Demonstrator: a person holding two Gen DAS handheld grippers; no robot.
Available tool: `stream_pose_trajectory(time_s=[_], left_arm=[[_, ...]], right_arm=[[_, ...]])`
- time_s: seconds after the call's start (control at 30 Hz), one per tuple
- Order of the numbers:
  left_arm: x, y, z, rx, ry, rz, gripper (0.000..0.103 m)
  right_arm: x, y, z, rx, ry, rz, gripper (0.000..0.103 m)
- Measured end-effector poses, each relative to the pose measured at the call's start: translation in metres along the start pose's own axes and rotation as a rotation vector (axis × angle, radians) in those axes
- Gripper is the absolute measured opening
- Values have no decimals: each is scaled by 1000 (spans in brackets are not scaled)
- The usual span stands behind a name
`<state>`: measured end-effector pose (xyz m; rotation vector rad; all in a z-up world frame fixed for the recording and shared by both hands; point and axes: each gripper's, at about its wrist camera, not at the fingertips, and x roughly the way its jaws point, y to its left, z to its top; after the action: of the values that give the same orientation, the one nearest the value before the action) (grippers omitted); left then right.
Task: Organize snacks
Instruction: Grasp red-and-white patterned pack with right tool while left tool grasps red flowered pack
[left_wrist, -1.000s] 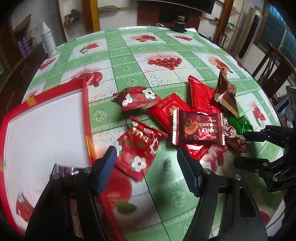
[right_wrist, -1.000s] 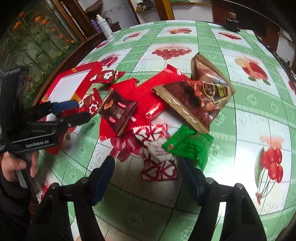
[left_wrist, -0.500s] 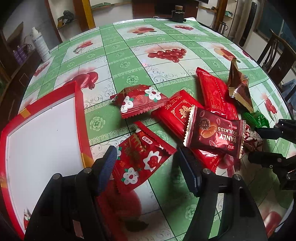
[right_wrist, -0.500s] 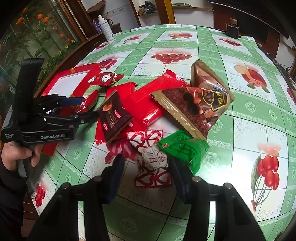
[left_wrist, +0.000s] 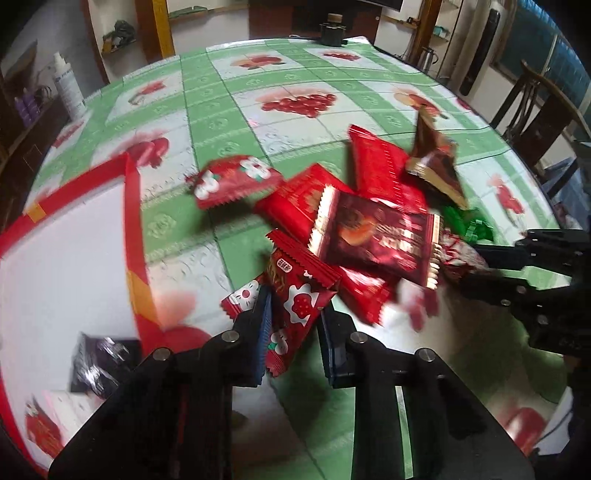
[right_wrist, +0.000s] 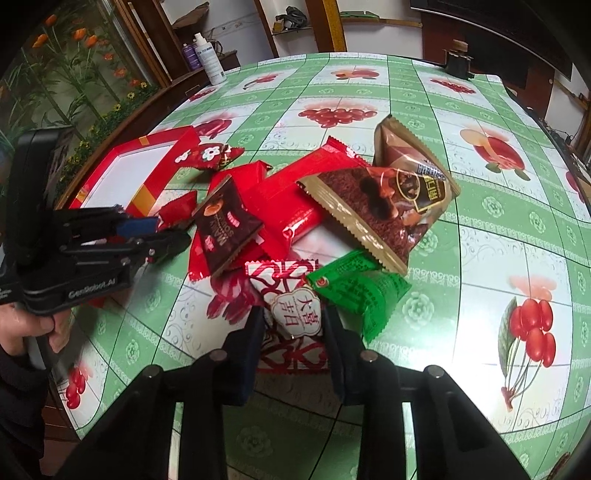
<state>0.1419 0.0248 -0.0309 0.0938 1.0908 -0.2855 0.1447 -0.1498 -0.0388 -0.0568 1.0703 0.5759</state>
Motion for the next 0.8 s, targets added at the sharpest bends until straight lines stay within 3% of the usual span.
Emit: stream_pose_trajectory(time_s=[0.47,0.8], left_arm=[[-29,-12,-34,-89,-123,-95,15],[-33,-13,-41,-102,-129,-123,14]], right_arm=[[-10,3,-12,22,-29,15,32],[-17,10,-14,18,-35,30,31]])
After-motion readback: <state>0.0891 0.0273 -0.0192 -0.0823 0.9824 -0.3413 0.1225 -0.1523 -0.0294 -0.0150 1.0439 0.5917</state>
